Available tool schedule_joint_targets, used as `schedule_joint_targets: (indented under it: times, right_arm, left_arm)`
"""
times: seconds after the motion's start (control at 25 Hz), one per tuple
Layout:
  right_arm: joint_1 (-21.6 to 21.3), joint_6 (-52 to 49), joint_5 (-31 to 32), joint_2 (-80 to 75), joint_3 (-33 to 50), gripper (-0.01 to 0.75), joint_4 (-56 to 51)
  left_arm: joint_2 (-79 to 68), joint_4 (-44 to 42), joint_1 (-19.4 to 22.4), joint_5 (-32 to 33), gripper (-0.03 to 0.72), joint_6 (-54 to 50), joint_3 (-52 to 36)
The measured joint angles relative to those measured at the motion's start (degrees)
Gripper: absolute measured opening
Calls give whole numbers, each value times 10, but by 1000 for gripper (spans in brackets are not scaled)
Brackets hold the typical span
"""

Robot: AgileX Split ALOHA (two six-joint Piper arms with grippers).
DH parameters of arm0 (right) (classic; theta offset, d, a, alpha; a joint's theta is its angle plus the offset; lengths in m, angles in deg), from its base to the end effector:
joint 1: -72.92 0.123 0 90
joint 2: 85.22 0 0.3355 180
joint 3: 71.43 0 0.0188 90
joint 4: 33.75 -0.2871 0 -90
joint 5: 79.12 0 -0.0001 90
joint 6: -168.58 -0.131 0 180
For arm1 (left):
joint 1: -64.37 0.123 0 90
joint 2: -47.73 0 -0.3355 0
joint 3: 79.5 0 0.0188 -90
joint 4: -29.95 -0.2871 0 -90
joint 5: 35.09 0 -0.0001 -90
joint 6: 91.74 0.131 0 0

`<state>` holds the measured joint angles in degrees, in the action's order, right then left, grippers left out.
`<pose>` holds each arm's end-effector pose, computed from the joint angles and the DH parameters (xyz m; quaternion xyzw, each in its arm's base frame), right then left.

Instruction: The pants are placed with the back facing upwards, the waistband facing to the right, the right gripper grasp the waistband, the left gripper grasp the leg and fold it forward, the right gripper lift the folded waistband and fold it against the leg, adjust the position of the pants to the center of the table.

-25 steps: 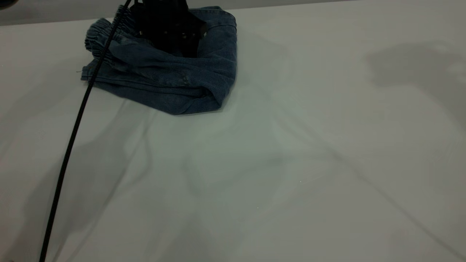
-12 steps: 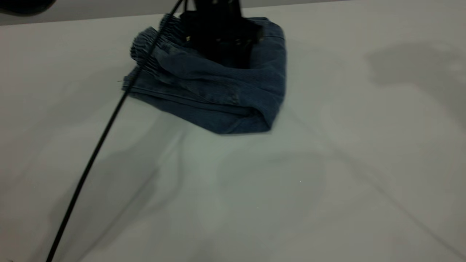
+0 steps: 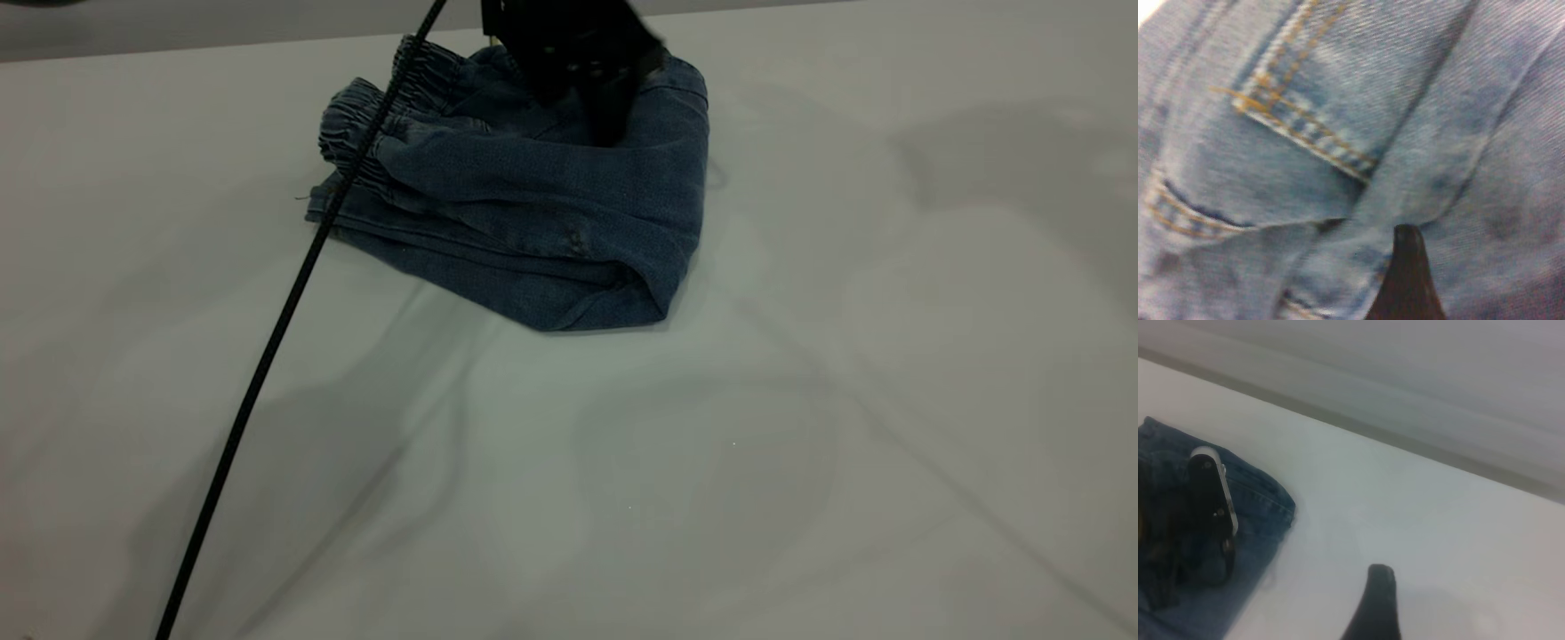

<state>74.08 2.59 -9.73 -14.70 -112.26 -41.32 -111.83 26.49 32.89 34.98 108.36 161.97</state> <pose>0.4591 0.0255 0.4648 -0.1234 0.9235 0.0256 0.3624 0.5395 -0.3216 0.0904 0.4391 0.8920 0.0189 0.1055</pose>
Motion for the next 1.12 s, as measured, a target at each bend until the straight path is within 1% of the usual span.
schedule_joint_targets:
  times: [0.12, 0.24, 0.4, 0.52, 0.6, 0.76, 0.88, 1.04, 1.12]
  right_arm:
    - [0, 0, 0, 0, 0, 587, -1]
    - [0, 0, 0, 0, 0, 587, 0]
    - [0, 0, 0, 0, 0, 587, -1]
    - [0, 0, 1, 0, 0, 587, 0]
    - [0, 1, 1, 0, 0, 587, -1]
    - [0, 1, 1, 0, 0, 587, 0]
    - [0, 1, 1, 0, 0, 587, -1]
    - [0, 1, -2, 0, 0, 587, 0]
    - [0, 1, -3, 0, 0, 587, -1]
  left_arm:
    - [-1, -34, 12, -1, 525, 63, 0]
    - [-11, -34, 23, -1, 525, 140, -2]
    - [-27, 1, 29, -3, 525, 239, -4]
    - [-33, 35, 30, -3, 525, 291, -4]
    - [-40, 60, 30, -3, 525, 306, -4]
    - [-55, 66, 30, -3, 525, 295, -1]
    - [-59, 65, 30, -3, 523, 250, -1]
    - [-59, 64, 28, -3, 506, 156, -1]
    - [-59, 64, 28, -4, 493, 93, -1]
